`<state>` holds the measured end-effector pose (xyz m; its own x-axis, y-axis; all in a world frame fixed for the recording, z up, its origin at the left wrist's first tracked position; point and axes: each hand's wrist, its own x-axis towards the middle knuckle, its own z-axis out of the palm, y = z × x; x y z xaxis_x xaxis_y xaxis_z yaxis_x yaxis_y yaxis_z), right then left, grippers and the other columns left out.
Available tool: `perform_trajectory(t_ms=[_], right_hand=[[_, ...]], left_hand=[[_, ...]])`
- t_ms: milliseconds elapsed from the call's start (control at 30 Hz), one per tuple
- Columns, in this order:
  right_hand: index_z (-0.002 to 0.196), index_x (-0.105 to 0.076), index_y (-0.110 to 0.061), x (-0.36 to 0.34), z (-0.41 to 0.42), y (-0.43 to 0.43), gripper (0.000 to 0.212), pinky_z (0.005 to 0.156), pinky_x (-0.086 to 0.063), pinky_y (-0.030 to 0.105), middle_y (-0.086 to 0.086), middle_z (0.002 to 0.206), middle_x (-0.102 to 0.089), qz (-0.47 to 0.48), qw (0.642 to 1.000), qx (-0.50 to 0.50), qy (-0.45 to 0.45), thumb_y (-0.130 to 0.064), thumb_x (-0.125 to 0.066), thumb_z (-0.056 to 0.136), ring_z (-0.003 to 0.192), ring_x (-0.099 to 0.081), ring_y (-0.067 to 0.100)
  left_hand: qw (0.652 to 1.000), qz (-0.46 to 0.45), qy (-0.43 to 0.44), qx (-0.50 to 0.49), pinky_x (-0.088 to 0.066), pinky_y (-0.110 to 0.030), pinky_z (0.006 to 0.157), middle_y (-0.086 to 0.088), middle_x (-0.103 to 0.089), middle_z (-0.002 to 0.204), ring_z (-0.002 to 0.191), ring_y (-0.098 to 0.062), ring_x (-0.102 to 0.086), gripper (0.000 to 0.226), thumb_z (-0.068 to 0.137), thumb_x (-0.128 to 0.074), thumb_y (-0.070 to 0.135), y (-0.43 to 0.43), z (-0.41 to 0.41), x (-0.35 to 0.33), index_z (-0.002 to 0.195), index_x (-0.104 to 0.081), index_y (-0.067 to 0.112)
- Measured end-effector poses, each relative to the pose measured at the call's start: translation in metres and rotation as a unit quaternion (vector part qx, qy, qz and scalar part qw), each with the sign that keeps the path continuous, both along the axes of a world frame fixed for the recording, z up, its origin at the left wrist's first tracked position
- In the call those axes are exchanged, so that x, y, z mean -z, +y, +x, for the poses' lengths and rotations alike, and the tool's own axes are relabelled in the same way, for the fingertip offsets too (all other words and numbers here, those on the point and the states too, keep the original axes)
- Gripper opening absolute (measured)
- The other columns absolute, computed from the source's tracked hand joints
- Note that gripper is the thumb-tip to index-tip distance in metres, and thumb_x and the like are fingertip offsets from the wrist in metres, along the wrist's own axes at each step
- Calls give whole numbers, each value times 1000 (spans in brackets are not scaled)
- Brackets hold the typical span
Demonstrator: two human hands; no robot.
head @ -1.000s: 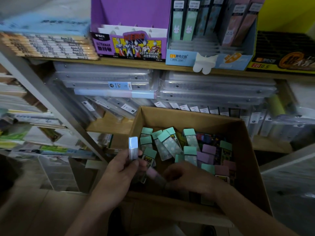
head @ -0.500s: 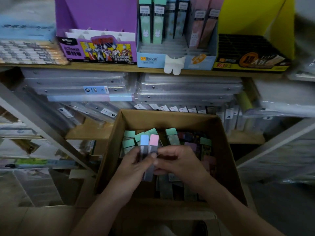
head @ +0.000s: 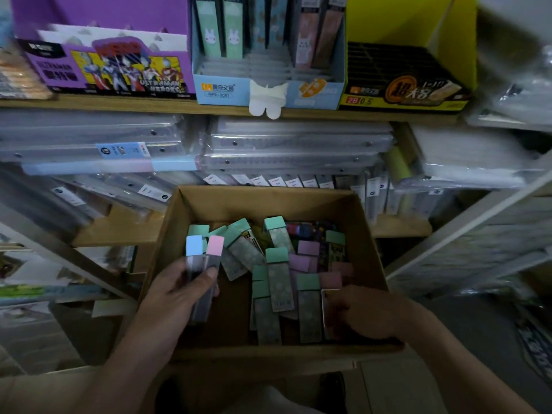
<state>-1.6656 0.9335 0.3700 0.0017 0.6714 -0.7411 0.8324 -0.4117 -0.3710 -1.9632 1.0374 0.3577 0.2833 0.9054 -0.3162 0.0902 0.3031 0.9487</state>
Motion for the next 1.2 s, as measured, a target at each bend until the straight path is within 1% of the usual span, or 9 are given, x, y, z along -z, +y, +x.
perform_trajectory(t_ms=[100,300,400,567,767,900,1033,1133,1200], right_hand=[[122,-66,-29,8,-8,-1,38,99,-48,35,-7,127,-64,-45,999,-14,4,-13,-45,96,112,-58,14],[115,-64,-48,13,-14,-3,26,93,-41,24,-27,121,-59,-14,998,-17,66,-34,-51,98,112,-54,0],[114,-62,-51,7,-24,6,23,96,-44,28,-30,117,-60,18,994,-55,90,-39,-51,98,110,-55,-2],[136,-53,-46,8,-59,27,35,103,-39,29,-18,143,-53,15,986,-109,127,-46,-45,102,127,-50,4],[143,-49,-38,16,-86,48,44,99,-37,20,-13,149,-47,45,980,-40,190,-27,-51,100,128,-44,3],[147,-40,-42,24,-103,55,56,104,-40,27,-11,152,-44,40,980,-34,193,-24,-55,96,133,-45,9],[138,-51,-41,26,-108,54,45,104,-43,26,-17,140,-56,48,977,-47,203,-28,-55,95,126,-52,3],[128,-64,-32,21,-101,53,37,86,-48,9,-26,111,-65,114,965,45,231,-17,-58,95,101,-60,-13],[121,-68,-23,15,-92,54,33,82,-53,13,-17,104,-70,164,945,123,254,-5,-58,95,94,-66,-7]], left_hand=[[1000,3,-8,9,-52,-55,95,-8,-76,95,97,-31,-71,15,85,-70,35,-1,-2,-2,99,-77,37],[998,-19,-60,-10,-60,-31,71,-11,-77,98,89,-29,-76,21,82,-70,31,4,-10,3,102,-77,32],[997,-15,-70,-17,-61,-29,69,-11,-76,99,88,-28,-76,21,83,-70,31,5,-14,2,103,-77,32],[996,2,-66,-63,-62,-31,71,-7,-76,95,85,-25,-77,20,81,-70,31,5,-18,-2,100,-77,34],[994,-14,-74,-79,-56,-38,78,-10,-78,101,91,-25,-77,22,81,-69,31,1,-22,-6,101,-76,39],[993,-12,-84,-81,-60,-29,69,-13,-78,99,90,-27,-77,23,85,-69,27,0,-21,-8,105,-75,35],[995,-11,-77,-65,-59,-23,63,-14,-77,93,80,-21,-75,20,94,-65,15,-2,-18,-9,102,-76,30],[996,-16,-77,-40,-57,-22,60,-12,-75,86,71,-17,-71,21,96,-62,11,-3,-15,-11,96,-76,26],[996,-17,-81,-33,-54,-23,57,-13,-73,83,67,-16,-67,16,97,-62,9,-3,-12,-13,98,-75,19]])
